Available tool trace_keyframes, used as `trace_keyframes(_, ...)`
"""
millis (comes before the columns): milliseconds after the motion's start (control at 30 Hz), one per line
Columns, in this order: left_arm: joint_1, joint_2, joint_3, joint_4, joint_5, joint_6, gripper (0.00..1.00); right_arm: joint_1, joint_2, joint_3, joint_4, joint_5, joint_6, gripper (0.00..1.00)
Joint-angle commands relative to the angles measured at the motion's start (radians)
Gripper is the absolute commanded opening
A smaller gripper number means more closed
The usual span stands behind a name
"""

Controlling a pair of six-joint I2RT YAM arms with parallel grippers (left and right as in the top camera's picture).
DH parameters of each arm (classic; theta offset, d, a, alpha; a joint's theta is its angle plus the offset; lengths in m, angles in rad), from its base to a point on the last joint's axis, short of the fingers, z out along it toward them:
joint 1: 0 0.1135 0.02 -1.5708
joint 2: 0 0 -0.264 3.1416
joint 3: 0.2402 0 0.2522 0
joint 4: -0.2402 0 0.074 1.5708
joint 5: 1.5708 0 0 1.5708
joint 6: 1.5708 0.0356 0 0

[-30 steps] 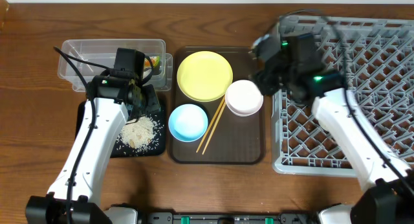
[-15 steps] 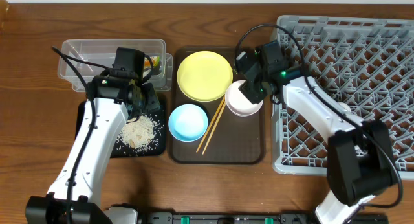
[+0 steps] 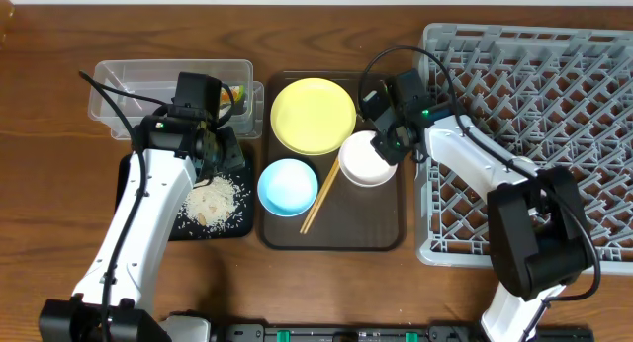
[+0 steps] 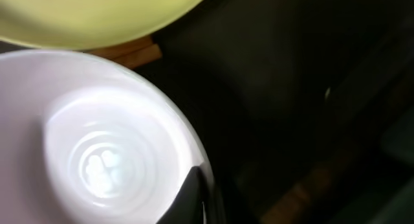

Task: Sort waste into correct bins and load items into the dishwasher rack
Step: 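Carry the pink bowl with the right gripper into the dish rack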

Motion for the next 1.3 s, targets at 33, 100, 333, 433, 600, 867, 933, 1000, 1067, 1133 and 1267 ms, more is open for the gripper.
trace_keyframes(33,0.004,-0.003,0.000,0.000,-0.019,-0.006,0.52,0.006,-0.003,-0.002,-0.011,0.050,0.087,0.01)
trace_keyframes(100,0.004,-0.003,0.000,0.000,-0.019,-0.006,0.52,0.000,-0.022,-0.002,-0.014,0.084,0.127,0.01)
trace_keyframes(333,0.004,-0.003,0.000,0.001,-0.019,-0.006,0.52,-0.036,-0.212,-0.002,0.007,0.123,0.204,0.01)
trace_keyframes(433,0.004,-0.003,0.000,0.004,-0.019,-0.006,0.52,-0.060,-0.301,-0.002,0.059,0.197,0.204,0.01)
trace_keyframes(600,0.004,-0.003,0.000,0.009,-0.019,-0.006,0.52,-0.105,-0.380,-0.002,0.197,0.421,0.170,0.01)
trace_keyframes(867,0.004,-0.003,0.000,0.031,-0.019,-0.006,0.52,-0.197,-0.309,-0.002,0.537,0.773,-0.100,0.01)
trace_keyframes(933,0.004,-0.003,0.000,0.034,-0.019,-0.006,0.52,-0.214,-0.282,-0.002,0.608,0.799,-0.138,0.01)
trace_keyframes(1000,0.004,-0.003,0.000,0.037,-0.019,-0.006,0.52,-0.226,-0.249,-0.002,0.674,0.809,-0.181,0.01)
trace_keyframes(1067,0.004,-0.003,0.000,0.037,-0.019,-0.006,0.52,-0.231,-0.214,-0.002,0.720,0.809,-0.217,0.01)
trace_keyframes(1133,0.004,-0.003,0.000,0.037,-0.019,-0.006,0.52,-0.232,-0.179,-0.002,0.748,0.809,-0.239,0.01)
trace_keyframes(1267,0.004,-0.003,0.000,0.037,-0.018,-0.006,0.52,-0.232,-0.104,-0.002,0.774,0.813,-0.246,0.01)
